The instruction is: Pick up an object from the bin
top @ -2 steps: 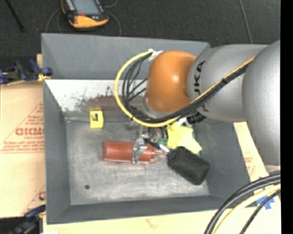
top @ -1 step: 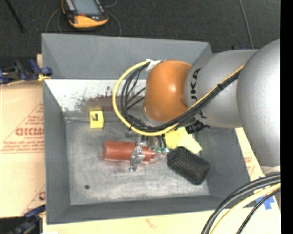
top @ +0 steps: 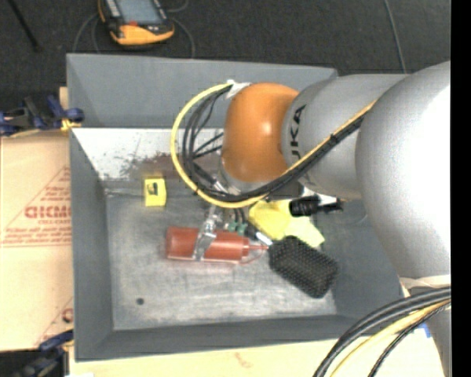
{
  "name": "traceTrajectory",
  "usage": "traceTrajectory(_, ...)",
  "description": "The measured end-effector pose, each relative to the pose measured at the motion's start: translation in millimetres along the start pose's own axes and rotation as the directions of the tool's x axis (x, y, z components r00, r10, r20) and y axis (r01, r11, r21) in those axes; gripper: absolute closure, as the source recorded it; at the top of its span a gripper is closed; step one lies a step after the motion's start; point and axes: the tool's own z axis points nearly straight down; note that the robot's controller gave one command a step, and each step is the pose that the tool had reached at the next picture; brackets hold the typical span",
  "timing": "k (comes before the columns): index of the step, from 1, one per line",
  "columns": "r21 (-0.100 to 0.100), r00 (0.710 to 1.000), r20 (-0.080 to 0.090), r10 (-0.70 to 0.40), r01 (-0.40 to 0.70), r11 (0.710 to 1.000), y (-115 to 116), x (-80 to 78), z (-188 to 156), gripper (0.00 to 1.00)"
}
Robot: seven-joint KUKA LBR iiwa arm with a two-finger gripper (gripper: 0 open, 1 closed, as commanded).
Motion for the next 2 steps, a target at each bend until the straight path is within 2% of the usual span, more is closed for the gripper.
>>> traceTrajectory(1, 0.002, 1.000, -0.005, 0.016, -0.016, 1.000, -6.4, -5.3, 56.7, 0.00)
traceTrajectory(2, -0.003, 0.995, 0.007, 0.096, -0.096, 0.995, -8.0, 3.3, 58.1, 1.00)
